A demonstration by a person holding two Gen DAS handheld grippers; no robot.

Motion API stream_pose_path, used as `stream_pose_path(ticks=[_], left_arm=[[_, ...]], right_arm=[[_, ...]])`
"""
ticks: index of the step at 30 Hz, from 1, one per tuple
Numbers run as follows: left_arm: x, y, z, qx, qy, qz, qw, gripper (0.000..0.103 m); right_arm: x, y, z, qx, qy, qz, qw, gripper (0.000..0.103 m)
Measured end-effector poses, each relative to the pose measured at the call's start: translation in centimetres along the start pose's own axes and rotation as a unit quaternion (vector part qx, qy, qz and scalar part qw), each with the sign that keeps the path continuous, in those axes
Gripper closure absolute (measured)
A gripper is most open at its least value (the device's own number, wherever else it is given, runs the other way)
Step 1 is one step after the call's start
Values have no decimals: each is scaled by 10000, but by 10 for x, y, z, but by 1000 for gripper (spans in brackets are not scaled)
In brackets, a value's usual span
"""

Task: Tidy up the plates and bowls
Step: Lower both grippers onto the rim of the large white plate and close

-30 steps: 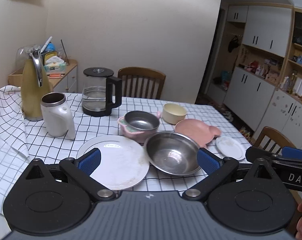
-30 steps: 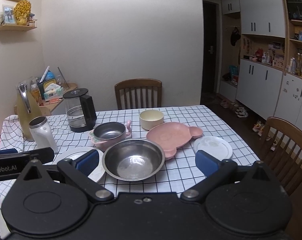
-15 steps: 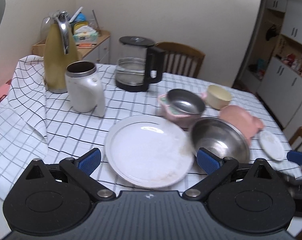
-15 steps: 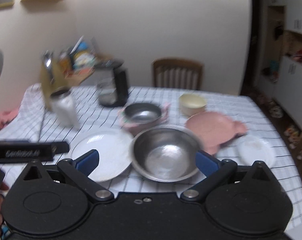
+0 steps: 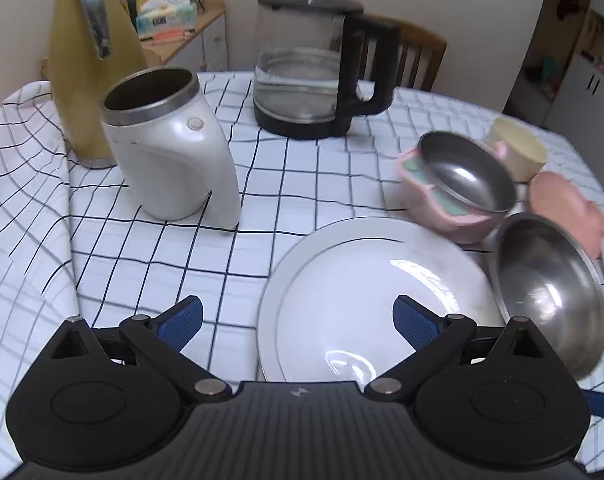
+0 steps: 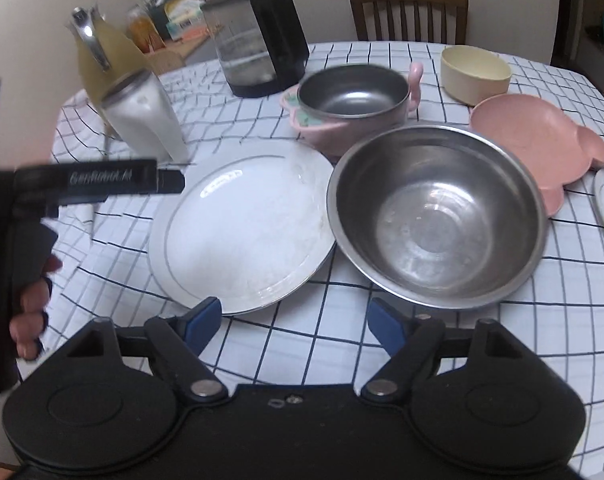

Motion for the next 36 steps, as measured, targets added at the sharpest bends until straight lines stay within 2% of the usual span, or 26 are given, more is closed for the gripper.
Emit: stream_pose_path(ticks=[4, 6, 8, 12, 14, 16, 22, 27, 29, 31, 36], left_arm=[[25, -3, -8, 68, -217, 47, 9997, 4], [36, -4, -11, 91, -325, 56, 9994, 9], [45, -7, -12, 91, -417, -12, 9991, 19], [58, -11, -15, 139, -536, -22, 9985, 26], [62, -10, -17, 160, -591, 38, 9981, 36], [66, -11, -18, 155, -659, 75, 9977, 40], [73, -13, -21, 62, -732, 218, 9971, 51], [78, -15, -26, -32, -766, 378, 9963, 62], [77, -14, -28, -60, -760, 451, 9961, 72], [77, -12, -28, -57, -758, 468, 9960, 73], [73, -14, -27, -35, -684, 439, 9967, 79]], right_arm=[[20, -2, 2, 121, -106, 25, 9999, 27], [31, 0, 0, 315, -213, 30, 9993, 30], [37, 2, -1, 569, -323, -19, 9979, 36], [47, 5, -4, 867, -346, -1, 9956, 47], [53, 9, -5, 1097, -396, 5, 9932, 52], [57, 14, -5, 1414, -449, -35, 9889, 61], [67, 25, -5, 2014, -461, -129, 9783, 73], [73, 26, -8, 2139, -461, -140, 9757, 80], [75, 26, -9, 2180, -462, -125, 9748, 83], [76, 27, -10, 2213, -445, -176, 9740, 89], [74, 29, -8, 2326, -398, -256, 9714, 91]])
Point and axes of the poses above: each gripper's, at about its wrist camera, not at the fingertips, and x roughly the way its jaws point, y to its right, z to its underside, the point moved 6 cm from there along x, roughly the way its jaws point, and after that the axes turned 4 degrees about x, right-handed, at the moved point
